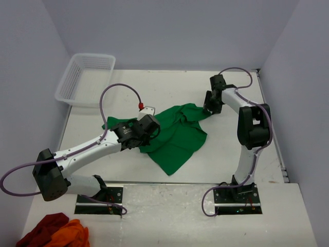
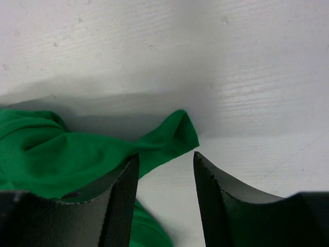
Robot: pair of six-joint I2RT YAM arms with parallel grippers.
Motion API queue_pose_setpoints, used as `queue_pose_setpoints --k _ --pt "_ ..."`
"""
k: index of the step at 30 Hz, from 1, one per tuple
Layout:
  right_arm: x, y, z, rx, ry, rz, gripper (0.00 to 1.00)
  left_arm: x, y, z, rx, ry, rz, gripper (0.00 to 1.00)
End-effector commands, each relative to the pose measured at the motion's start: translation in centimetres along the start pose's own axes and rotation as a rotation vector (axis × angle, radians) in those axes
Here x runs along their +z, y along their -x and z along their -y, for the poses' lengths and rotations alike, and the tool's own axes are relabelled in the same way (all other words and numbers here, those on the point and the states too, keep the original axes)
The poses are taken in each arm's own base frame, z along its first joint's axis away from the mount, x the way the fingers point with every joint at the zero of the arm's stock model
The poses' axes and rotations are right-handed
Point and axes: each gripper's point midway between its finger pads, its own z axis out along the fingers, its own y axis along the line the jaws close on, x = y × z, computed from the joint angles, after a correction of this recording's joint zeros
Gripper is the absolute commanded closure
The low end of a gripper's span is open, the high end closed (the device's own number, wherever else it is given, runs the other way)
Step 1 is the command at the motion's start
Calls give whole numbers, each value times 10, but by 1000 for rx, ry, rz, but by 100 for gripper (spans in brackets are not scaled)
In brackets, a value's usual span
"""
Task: Fold and stack the t-shirts
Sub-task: Flatten out the tshirt
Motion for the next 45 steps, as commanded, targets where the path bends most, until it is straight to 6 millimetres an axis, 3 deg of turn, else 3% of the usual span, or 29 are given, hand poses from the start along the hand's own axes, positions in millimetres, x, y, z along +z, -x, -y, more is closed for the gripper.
queue_pose_setpoints --k 1,6,14,20,27,32,38,45 --pt "-6 3 -1 -11 12 -23 52 -3 11 3 -5 -38 37 100" --pt "-5 -2 -1 33 10 -53 53 -5 15 3 -3 -49 42 100" --pt "-7 8 0 159 -24 -42 47 -10 20 2 -9 -68 57 100" --pt "-29 11 -16 258 101 40 39 -20 24 -26 -66 -15 93 100" --pt "-14 -10 -20 293 116 -20 39 -33 18 -54 -115 49 111 100" --pt "-13 -7 -21 322 104 -3 39 -43 13 -69 -148 89 123 100" --pt "-15 -6 -17 321 80 4 39 -65 19 -106 -207 218 192 100" --pt "-15 -9 -7 323 27 12 39 -79 22 -124 -245 277 228 100"
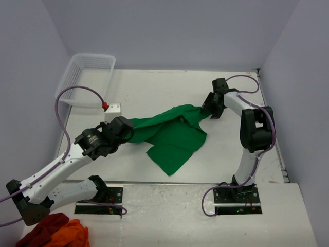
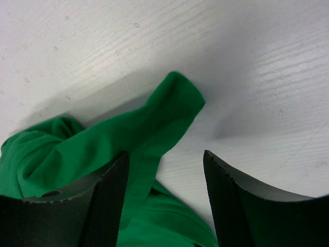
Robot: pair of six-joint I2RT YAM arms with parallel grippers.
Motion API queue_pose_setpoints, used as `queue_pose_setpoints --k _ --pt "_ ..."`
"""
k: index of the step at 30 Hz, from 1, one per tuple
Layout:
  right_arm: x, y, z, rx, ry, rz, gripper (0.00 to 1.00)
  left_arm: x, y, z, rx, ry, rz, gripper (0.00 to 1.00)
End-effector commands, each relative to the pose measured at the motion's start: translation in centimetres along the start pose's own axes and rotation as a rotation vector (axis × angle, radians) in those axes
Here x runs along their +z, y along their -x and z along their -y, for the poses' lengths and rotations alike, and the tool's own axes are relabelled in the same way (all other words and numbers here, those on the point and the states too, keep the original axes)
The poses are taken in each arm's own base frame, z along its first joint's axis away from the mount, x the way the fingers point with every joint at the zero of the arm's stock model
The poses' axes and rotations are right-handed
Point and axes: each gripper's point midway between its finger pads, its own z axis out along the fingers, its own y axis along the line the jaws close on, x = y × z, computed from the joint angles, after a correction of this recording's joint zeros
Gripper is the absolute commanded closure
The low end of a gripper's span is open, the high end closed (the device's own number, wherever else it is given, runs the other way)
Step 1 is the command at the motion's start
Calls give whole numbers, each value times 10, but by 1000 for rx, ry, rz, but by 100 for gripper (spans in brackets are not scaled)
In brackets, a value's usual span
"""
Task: Fold and stack the t-shirts
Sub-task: Flatten out the tshirt
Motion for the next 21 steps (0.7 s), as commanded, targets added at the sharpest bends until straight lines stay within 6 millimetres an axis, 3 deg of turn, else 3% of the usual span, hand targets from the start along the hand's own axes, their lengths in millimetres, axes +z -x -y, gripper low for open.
queue_pose_setpoints --k 1,9,21 --pt "-12 8 -1 21 -12 47 39 -12 18 -23 -55 80 65 100" --pt "-12 13 -6 28 -13 42 39 -22 21 -37 -81 98 87 100" --pt "-2 8 -16 19 -34 11 47 -24 24 -25 -72 26 82 100"
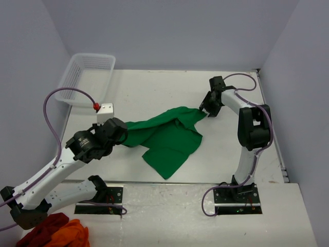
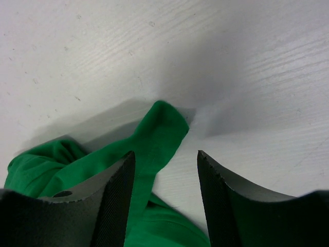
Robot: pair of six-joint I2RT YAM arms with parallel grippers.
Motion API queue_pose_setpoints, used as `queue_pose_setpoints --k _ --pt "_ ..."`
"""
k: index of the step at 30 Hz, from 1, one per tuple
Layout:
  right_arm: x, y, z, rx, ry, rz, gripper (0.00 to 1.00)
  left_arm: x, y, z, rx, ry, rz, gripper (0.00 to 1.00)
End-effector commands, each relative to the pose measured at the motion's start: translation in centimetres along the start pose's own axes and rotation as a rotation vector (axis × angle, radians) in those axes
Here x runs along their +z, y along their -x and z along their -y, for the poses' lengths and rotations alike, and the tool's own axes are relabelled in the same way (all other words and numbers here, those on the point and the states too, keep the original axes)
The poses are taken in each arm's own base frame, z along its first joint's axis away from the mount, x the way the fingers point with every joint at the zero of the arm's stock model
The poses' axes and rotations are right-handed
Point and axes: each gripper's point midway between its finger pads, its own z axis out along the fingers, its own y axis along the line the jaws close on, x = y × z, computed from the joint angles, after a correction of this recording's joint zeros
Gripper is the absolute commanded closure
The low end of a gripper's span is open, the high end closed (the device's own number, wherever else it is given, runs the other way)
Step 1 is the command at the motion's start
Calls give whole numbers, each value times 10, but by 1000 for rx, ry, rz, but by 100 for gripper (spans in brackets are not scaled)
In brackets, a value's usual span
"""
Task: Fold and stack the t-shirts
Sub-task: Flatten out the tshirt
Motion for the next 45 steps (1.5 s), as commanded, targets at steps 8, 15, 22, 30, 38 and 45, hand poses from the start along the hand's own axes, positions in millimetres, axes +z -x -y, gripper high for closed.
queue_pose_setpoints --k 8,15,22,30,38,45 --pt "-3 3 -1 -37 -92 -41 45 -8 21 12 -21 -71 39 100" --pt "1 2 -1 -89 -126 -109 44 -10 27 24 -3 -126 44 100" --pt "6 -3 -3 -137 -149 -193 52 -14 39 39 12 -193 63 100" --pt "4 -12 6 -173 -208 -289 57 -21 51 62 26 -296 72 100" --pt "3 -18 4 -191 -205 -353 56 -15 46 71 42 -316 69 100" --pt "7 -12 -1 -189 -214 -344 76 -8 33 75 49 -326 46 100"
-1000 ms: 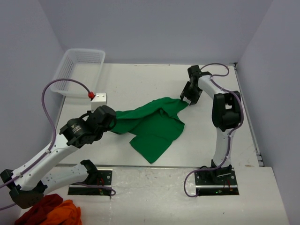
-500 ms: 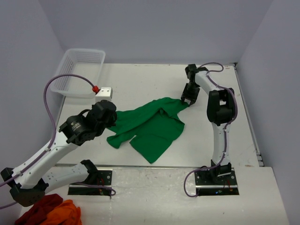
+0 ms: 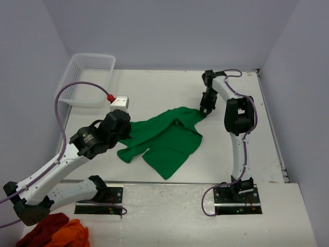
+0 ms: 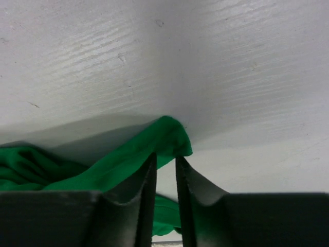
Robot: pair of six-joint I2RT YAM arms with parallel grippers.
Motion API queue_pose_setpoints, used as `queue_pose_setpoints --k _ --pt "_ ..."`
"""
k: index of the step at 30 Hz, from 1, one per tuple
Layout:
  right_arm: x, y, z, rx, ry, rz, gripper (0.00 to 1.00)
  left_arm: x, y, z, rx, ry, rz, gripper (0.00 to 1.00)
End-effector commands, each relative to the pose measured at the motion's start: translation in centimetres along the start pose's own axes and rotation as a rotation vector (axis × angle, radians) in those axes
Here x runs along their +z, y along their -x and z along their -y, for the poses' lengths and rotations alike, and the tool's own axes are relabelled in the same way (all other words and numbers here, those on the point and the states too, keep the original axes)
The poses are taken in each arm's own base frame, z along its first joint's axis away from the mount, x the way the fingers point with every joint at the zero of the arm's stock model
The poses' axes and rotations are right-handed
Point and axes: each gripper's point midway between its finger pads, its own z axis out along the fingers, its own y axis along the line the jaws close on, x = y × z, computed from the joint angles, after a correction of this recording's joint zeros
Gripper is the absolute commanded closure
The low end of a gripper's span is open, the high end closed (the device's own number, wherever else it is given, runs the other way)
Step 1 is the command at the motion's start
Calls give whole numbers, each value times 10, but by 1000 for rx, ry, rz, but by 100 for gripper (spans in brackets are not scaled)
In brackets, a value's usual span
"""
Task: Fold and stack the t-shirts
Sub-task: Flatten out the tshirt
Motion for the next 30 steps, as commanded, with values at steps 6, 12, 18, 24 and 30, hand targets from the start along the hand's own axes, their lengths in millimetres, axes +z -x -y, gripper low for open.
queue_pose_setpoints --k 6,12,18,24,30 --pt "-12 -1 -6 -10 -2 22 100 -3 6 -5 0 1 38 100" --pt "-19 0 -6 -62 -39 196 100 16 -15 3 29 -4 -26 100" --pt "-68 -34 -32 -188 25 371 100 45 -37 13 70 12 -90 100" --pt "-95 -82 -48 -242 156 378 100 74 -55 32 93 -10 -152 100" --pt "-98 -65 -49 -252 125 440 54 91 -45 81 117 -174 -173 99"
